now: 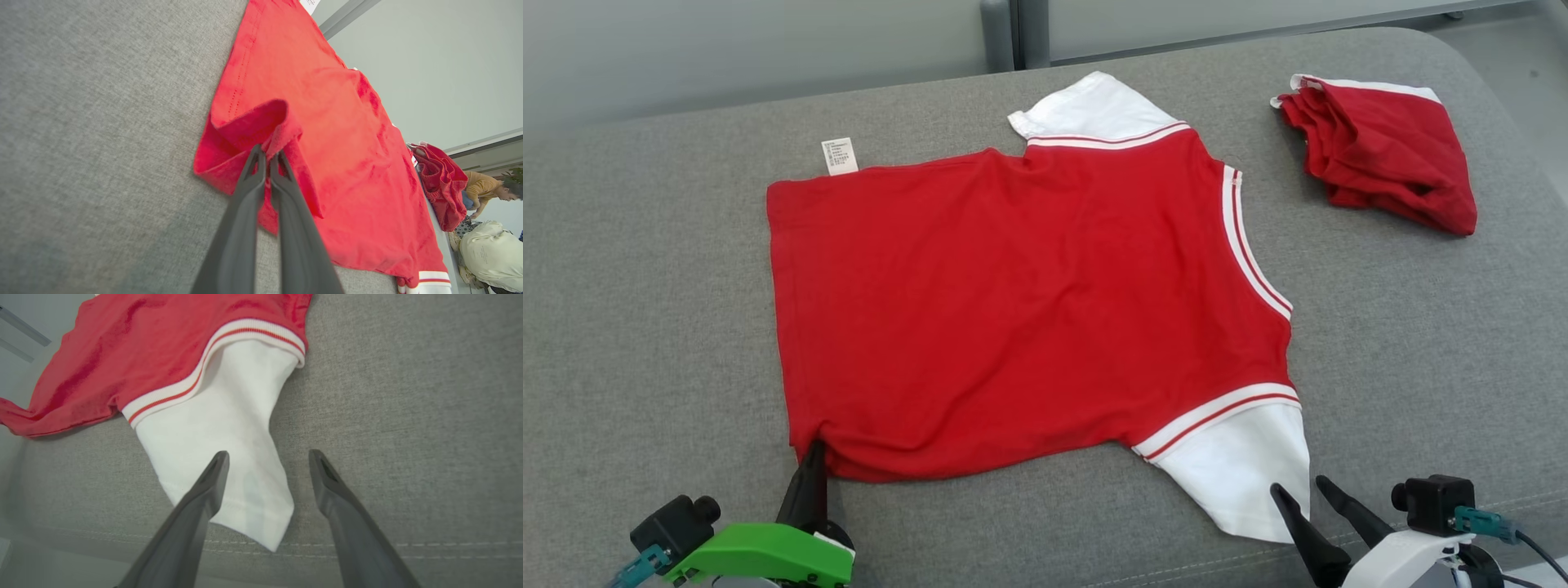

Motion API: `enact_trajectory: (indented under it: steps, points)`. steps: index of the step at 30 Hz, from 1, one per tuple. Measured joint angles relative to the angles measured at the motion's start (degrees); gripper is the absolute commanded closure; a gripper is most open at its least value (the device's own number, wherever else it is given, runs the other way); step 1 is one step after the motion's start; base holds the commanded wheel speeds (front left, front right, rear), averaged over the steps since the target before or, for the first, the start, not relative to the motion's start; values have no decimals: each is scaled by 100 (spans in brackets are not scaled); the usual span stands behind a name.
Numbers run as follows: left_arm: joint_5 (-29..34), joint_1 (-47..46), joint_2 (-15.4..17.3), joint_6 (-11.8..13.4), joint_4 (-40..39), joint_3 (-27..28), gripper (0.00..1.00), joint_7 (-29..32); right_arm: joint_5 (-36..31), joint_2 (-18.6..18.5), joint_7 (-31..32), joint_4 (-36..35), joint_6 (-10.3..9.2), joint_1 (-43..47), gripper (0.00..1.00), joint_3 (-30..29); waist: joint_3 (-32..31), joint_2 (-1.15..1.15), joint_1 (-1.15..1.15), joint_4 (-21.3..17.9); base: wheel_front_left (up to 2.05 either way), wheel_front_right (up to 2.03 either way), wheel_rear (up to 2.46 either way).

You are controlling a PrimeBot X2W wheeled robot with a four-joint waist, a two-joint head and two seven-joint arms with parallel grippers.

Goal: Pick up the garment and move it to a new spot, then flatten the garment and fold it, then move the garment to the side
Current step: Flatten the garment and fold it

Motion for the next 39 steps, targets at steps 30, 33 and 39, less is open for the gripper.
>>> enact_trajectory:
  steps: [30, 33, 39]
  points:
    - [52, -76, 12, 0, -7, 153, 100, -269, 939, 99, -136, -636, 246, -299, 100, -68, 10, 0, 0, -16, 0, 0, 0]
    - [75, -82, 25, -1, -25, 149, 100, -275, 1241, 57, -137, -888, 246, -313, 100, -205, -66, 0, 0, -35, 0, 0, 0]
    - [210, -261, 104, -4, -47, 80, 100, -275, 1537, -183, -64, -1099, 246, -615, 100, -442, -179, 0, 0, -32, 0, 0, 0]
